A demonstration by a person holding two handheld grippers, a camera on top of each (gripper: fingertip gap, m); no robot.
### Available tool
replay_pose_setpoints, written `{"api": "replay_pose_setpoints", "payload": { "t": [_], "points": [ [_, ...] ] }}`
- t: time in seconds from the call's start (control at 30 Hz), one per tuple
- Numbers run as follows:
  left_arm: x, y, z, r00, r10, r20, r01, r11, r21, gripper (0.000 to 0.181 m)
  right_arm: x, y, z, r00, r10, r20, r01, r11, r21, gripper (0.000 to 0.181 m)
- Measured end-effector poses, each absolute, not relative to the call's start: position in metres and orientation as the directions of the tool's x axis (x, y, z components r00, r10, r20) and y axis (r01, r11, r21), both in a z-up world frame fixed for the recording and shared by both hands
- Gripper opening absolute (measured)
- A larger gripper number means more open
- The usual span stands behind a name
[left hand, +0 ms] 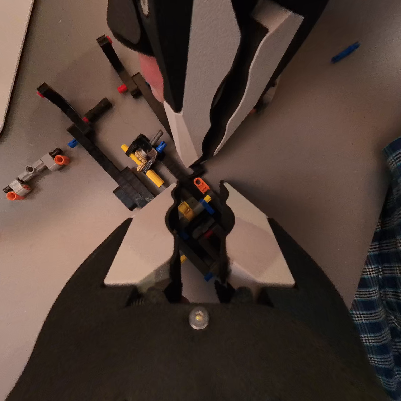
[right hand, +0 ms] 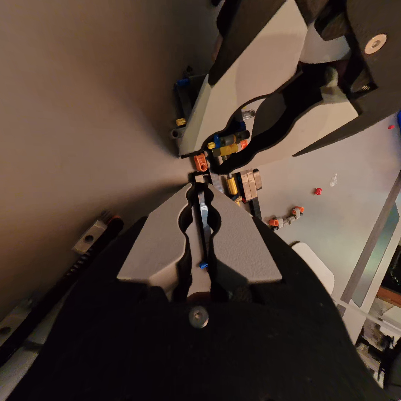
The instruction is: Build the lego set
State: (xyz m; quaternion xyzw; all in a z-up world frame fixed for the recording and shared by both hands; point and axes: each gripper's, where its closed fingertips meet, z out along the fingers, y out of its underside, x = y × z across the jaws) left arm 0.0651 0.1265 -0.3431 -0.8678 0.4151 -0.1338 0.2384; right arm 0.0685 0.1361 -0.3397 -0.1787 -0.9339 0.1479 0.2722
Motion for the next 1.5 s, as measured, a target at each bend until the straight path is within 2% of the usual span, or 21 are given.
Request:
{"api": "replay_pose_setpoints", "payload": {
  "t": [0.33, 0.7, 0.93, 1.5],
  "points": [
    [0.0614, 0.1294, -0.3430, 0.655, -0.756, 0.026, -0.614, -0.551, -0.565, 0.028, 0.0647, 0.1387, -0.3398, -0.758, 0.445, 0.478, 0.294, 0.886, -0.358, 0.004],
    [0.0600, 0.1306, -0.3414, 0.690, -0.721, 0.062, -0.550, -0.579, -0.602, 0.030, 0.0624, 0.1402, -0.3395, -0.701, 0.521, 0.487, 0.395, 0.852, -0.343, 0.004],
    [0.0597, 0.1311, -0.3395, 0.702, -0.705, 0.100, -0.502, -0.589, -0.634, 0.030, 0.0645, 0.1425, -0.3393, -0.664, 0.572, 0.481, 0.424, 0.819, -0.387, 0.004],
    [0.0602, 0.1315, -0.3405, 0.690, -0.720, 0.073, -0.540, -0.579, -0.611, 0.029, 0.0644, 0.1392, -0.3381, -0.659, 0.529, 0.535, 0.357, 0.845, -0.397, 0.003]
  ]
}}
